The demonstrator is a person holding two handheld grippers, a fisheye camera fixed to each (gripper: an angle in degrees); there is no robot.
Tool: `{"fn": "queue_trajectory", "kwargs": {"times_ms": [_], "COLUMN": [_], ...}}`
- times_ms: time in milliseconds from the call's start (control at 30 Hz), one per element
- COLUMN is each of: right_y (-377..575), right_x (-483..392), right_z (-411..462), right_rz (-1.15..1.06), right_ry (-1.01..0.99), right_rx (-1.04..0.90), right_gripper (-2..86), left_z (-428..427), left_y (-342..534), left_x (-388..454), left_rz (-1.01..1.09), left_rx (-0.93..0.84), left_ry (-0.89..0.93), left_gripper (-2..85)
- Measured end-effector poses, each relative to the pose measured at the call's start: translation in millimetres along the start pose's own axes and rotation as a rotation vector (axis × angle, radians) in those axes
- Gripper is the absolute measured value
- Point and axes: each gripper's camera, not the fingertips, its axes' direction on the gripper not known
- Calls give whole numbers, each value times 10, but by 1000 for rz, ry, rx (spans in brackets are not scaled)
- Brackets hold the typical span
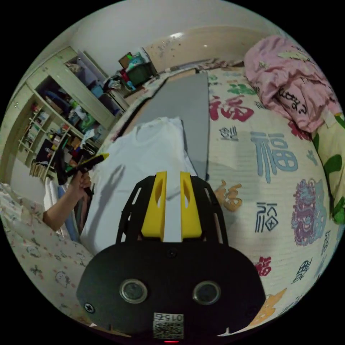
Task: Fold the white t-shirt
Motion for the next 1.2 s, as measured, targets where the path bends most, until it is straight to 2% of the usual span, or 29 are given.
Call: {"fn": "queue_trajectory", "kwargs": {"times_ms": [100,167,267,367,533,700,800,867,967,1067,1133,1200], "right_y": [-45,-179,-294,-264,-79,301,516,669,611,425,286,202], "right_x": [14,-179,-638,-1109,-1649,-1987,-1988,-1840,-1618,-1234,-907,-547], "right_z": [203,587,1314,2147,3456,4519,5192,5701,5827,5583,5266,4883], "right_rz": [-83,-205,-386,-532,-645,-755,-765,-764,-720,-651,-592,-549], "right_ry": [-110,-209,-252,-278,-315,-213,-48,166,163,67,1,-56], "right_rx": [43,18,-95,-200,-365,-468,-573,-661,-682,-622,-540,-458], "right_gripper": [86,93,98,100,106,115,112,87,23,9,6,4], "left_z": [-744,-1037,-1250,-1397,-1360,-1362,-1356,-1351,-1334,-1360,-1474,-1670], "left_y": [795,1248,1806,2131,2456,2878,3035,3042,3004,2891,2697,2343], "left_x": [-770,-1178,-1744,-2032,-2422,-2663,-2834,-2872,-2905,-2922,-2763,-2392], "left_rz": [-275,-407,-534,-560,-608,-655,-700,-704,-701,-689,-598,-406], "left_rx": [85,95,58,108,167,203,207,198,185,169,170,197], "left_ry": [-222,-293,-223,-185,-102,-115,-72,-74,-87,-86,-138,-213], "left_gripper": [76,84,95,105,110,43,15,8,4,2,2,2]}}
